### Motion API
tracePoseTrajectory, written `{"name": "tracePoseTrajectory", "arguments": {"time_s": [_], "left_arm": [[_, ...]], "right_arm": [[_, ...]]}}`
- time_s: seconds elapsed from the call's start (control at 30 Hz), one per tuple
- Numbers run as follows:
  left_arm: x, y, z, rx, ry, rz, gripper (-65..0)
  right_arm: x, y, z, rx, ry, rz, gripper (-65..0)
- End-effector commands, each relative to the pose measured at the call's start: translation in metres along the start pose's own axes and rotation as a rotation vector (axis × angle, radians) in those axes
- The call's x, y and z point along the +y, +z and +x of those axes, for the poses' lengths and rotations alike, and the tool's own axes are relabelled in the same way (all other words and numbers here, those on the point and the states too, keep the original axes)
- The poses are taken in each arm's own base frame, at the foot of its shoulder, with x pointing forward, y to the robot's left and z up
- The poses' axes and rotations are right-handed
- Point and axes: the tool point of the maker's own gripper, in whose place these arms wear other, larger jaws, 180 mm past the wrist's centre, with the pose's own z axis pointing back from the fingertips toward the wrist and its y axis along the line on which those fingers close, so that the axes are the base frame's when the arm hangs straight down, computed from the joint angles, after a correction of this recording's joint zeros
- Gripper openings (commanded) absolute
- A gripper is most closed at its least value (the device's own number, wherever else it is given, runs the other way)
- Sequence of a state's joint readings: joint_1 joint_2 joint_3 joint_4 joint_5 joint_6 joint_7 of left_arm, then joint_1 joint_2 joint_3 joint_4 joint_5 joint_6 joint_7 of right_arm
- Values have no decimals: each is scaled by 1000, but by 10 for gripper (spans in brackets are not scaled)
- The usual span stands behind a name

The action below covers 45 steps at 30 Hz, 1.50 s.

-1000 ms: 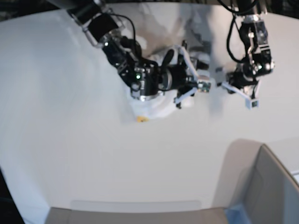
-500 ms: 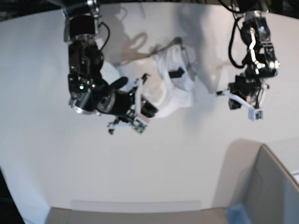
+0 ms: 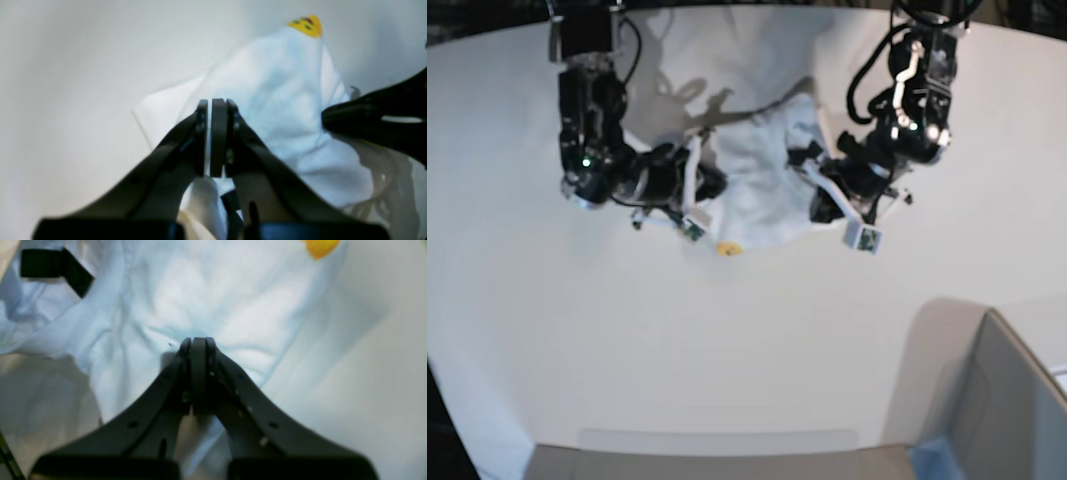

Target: Layout the t-shirt on the table in an organized manner, then fold the t-shirt properly

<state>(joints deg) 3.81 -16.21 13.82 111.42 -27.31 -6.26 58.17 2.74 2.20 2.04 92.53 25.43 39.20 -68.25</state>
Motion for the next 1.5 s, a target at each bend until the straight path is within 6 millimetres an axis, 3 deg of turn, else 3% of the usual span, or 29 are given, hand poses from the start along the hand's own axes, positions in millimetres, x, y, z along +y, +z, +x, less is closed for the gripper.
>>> {"name": "tracePoseTrajectory", "arguments": {"time_s": [0.0, 0.2, 0.33, 0.53, 0.6, 0.7, 0.83, 0.93, 1.0, 1.17, 1.47], "left_arm": [[-1, 4, 14, -52, -10, -2, -638], [-13, 14, 23, -91, -30, -28, -638], [-20, 14, 5, -50, -30, -45, -637], [-59, 8, -35, 74, -168, -156, -637], [-52, 1, -43, 99, -153, -139, -637], [-25, -11, -55, 148, -111, -75, -637], [20, -25, -49, 142, -51, 25, -638], [45, -19, -35, 92, -7, 83, -638], [44, -12, -22, 48, -9, 85, -638], [19, 12, -15, 27, -42, 40, -638], [4, 27, -54, 101, -26, 12, -638]], "right_arm": [[-2, -1, 10, -43, 9, 9, -650], [-3, -18, -3, -47, -66, 52, -650], [-3, -19, -3, -48, -72, 55, -650], [-5, -18, 0, -53, -66, 51, -650], [-4, -18, 0, -52, -67, 52, -650], [-3, -18, -1, -54, -69, 55, -650], [-3, -18, -3, -50, -69, 55, -650], [-3, -18, -3, -49, -69, 55, -650], [-3, -18, -1, -52, -68, 54, -650], [-5, -18, 13, -78, -56, 53, -650], [-3, -20, 16, -83, -56, 56, -650]]}}
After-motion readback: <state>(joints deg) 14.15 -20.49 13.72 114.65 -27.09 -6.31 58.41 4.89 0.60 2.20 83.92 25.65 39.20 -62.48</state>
